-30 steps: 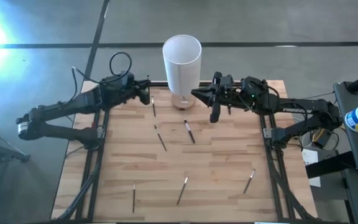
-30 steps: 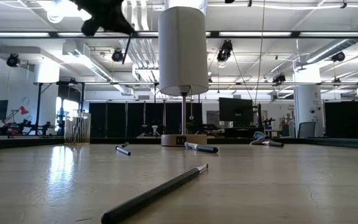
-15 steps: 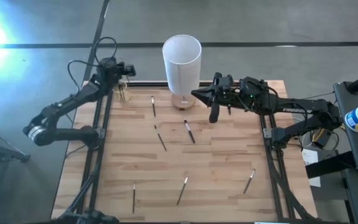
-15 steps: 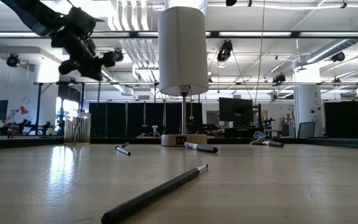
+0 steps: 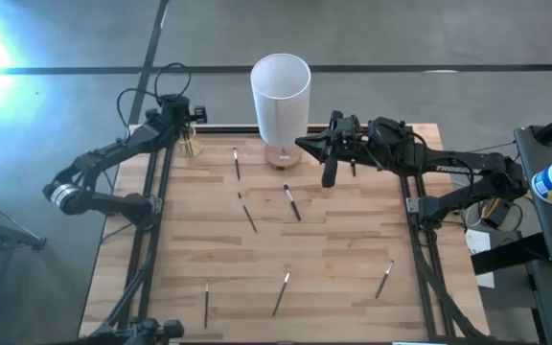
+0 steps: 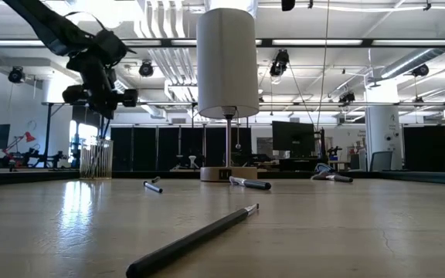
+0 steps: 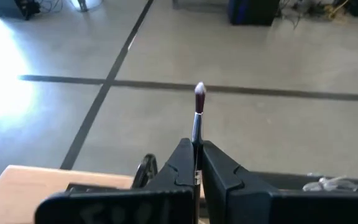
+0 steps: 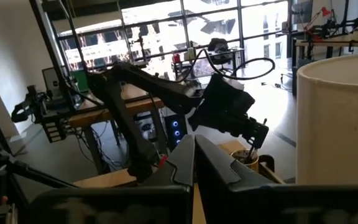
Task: Pick & Place Makeup Brushes
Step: Put the eyeshadow brush into the makeup holder, then put the foundation brush into the makeup holder, then put the eyeshadow brush into the makeup holder
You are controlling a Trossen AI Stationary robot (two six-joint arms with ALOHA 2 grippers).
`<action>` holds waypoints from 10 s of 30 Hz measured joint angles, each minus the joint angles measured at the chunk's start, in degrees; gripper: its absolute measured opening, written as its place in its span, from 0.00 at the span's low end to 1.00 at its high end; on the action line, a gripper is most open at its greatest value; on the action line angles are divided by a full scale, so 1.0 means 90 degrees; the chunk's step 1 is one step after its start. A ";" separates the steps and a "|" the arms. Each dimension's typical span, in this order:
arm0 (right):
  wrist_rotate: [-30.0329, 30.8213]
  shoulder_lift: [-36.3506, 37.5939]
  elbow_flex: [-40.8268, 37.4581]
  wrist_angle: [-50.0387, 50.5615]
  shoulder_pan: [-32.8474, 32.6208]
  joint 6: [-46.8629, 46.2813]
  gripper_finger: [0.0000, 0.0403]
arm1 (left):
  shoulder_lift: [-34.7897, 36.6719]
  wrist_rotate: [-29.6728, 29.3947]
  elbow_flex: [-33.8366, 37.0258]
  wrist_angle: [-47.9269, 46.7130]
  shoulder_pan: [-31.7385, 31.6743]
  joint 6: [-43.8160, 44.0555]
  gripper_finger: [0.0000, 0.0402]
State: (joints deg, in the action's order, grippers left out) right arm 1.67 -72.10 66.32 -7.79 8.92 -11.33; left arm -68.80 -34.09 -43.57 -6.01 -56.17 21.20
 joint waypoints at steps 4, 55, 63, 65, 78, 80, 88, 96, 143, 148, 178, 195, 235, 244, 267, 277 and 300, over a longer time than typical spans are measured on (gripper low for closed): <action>0.0001 0.0000 0.0000 0.0012 0.0001 0.0000 0.02 | -0.0077 0.0017 0.0000 -0.0132 0.0011 0.0047 0.02; 0.1280 -0.1309 -0.2289 0.1029 -0.0674 -0.4539 0.03 | 0.3719 0.3101 0.3262 0.2224 0.3880 0.0707 0.00; 0.1091 -0.2683 -0.1238 0.1824 -0.0545 -0.4712 0.18 | 0.3706 0.3120 0.3427 0.2271 0.3952 0.0783 0.00; 0.1085 -0.3057 -0.0866 0.2256 -0.0452 -0.4687 0.24 | 0.3700 0.3132 0.3427 0.2267 0.3957 0.0783 0.00; 0.0963 -0.5132 0.1363 0.3855 0.0106 -0.4123 0.38 | 0.3692 0.3221 0.3427 0.2216 0.3957 0.0785 0.00; 0.1019 -0.5331 0.1557 0.4003 0.0117 -0.4121 0.36 | 0.3692 0.3240 0.3424 0.2211 0.3957 0.0788 0.00; 0.1109 -0.5573 0.1807 0.4354 0.0120 -0.3907 0.12 | 0.3706 0.3369 0.3424 0.2182 0.3964 0.0813 0.00; 0.1067 -0.4909 0.1683 0.4369 0.0016 -0.3477 0.05 | 0.3697 0.3508 0.3417 0.2175 0.3964 0.1498 0.00; -0.0505 -0.1180 0.0415 -0.2109 -0.0130 -0.1550 0.04 | -0.0373 0.5554 -0.1703 0.3866 0.4774 0.0651 0.29; -0.0575 -0.1180 0.0415 -0.2111 -0.0111 -0.1549 0.04 | -0.0483 0.5681 -0.1705 0.4370 0.4778 0.0760 0.29; 0.0179 0.0051 0.0423 0.0222 0.0099 -0.0271 0.16 | 0.0947 0.1656 -0.1714 0.0442 0.4395 0.0008 0.05; 0.0287 0.0231 0.0413 0.0673 0.0094 0.0164 0.02 | -0.0122 0.0097 -0.1138 -0.0642 0.1020 0.0122 0.05; 0.0278 0.0231 0.0406 0.0980 0.0099 0.0449 0.02 | -0.0100 -0.0445 -0.0015 -0.1558 0.0687 0.1930 0.18; 0.0533 0.0248 0.0402 0.2393 0.0098 0.0575 0.02 | 0.0932 -0.0113 -0.0446 -0.2457 0.1570 0.1696 0.07; 0.0455 0.1977 -0.2256 0.1657 0.0536 0.0087 0.02 | -0.0530 0.0407 -0.0447 -0.3289 0.5281 0.5526 0.00; 0.0482 0.2259 -0.2334 0.1948 0.0543 0.0136 0.02 | -0.1720 0.0865 -0.0442 -0.1878 0.3562 0.4245 0.00; 0.0505 0.2251 -0.2334 0.1985 0.0545 0.0108 0.02 | -0.3441 0.0651 -0.0618 0.0240 0.2278 0.3366 0.24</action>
State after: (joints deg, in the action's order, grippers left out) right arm 6.21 -51.83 45.32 10.07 13.82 -10.36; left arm -99.76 -28.22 -49.13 -3.86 -35.67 51.50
